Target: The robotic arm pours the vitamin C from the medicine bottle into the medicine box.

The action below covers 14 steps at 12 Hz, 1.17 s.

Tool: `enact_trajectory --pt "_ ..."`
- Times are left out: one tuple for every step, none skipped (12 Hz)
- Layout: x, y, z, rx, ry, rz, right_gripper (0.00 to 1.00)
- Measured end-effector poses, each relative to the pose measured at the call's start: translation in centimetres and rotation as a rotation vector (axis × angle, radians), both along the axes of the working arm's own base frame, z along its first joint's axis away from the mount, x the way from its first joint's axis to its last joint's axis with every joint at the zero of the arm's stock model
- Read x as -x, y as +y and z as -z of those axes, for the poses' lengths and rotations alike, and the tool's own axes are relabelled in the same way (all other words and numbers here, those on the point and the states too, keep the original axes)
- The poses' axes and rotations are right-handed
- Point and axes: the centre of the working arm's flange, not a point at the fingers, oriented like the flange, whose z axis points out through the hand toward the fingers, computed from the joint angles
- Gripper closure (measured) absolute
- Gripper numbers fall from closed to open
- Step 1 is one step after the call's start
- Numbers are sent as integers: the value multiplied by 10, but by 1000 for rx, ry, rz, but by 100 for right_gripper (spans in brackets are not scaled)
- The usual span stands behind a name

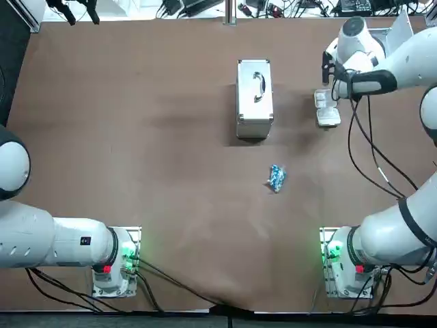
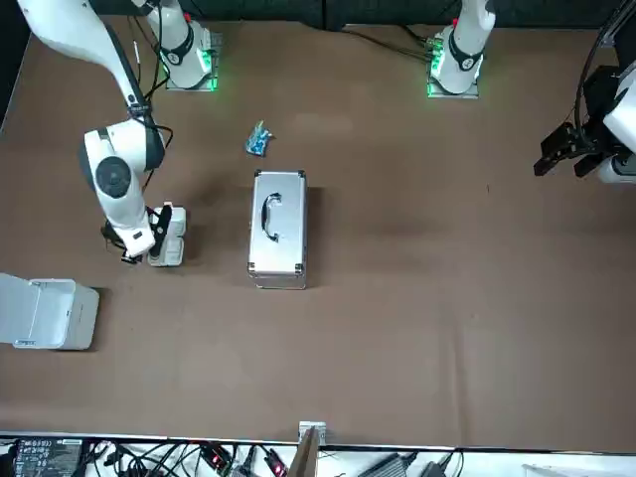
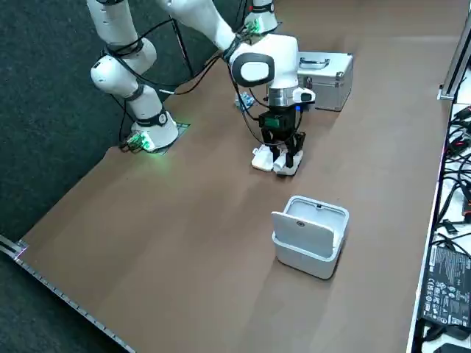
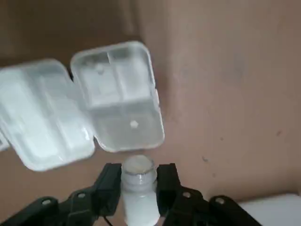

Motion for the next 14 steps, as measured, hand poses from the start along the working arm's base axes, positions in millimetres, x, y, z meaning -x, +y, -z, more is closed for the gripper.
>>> enact_trajectory --pt "-2 -2 -5 -54 10 22 58" --pt "-4 -5 -12 -114 20 38 58" --pt "-4 -11 -20 -171 29 49 58" --pt "-4 -21 -25 -224 44 67 58" --pt "-2 -35 -30 -276 59 85 58" --pt "-1 -52 -33 -323 65 95 58" --pt "1 -68 -34 -368 65 95 58" --pt "2 -81 -34 -410 63 96 58" --pt "5 -90 -33 -447 66 101 58" --pt "9 -101 -32 -516 71 113 58" --pt "10 -106 -31 -549 65 114 58" --pt "12 -112 -31 -582 55 113 58" --pt "13 -117 -31 -611 43 114 58" --pt "14 -122 -31 -642 31 119 58"
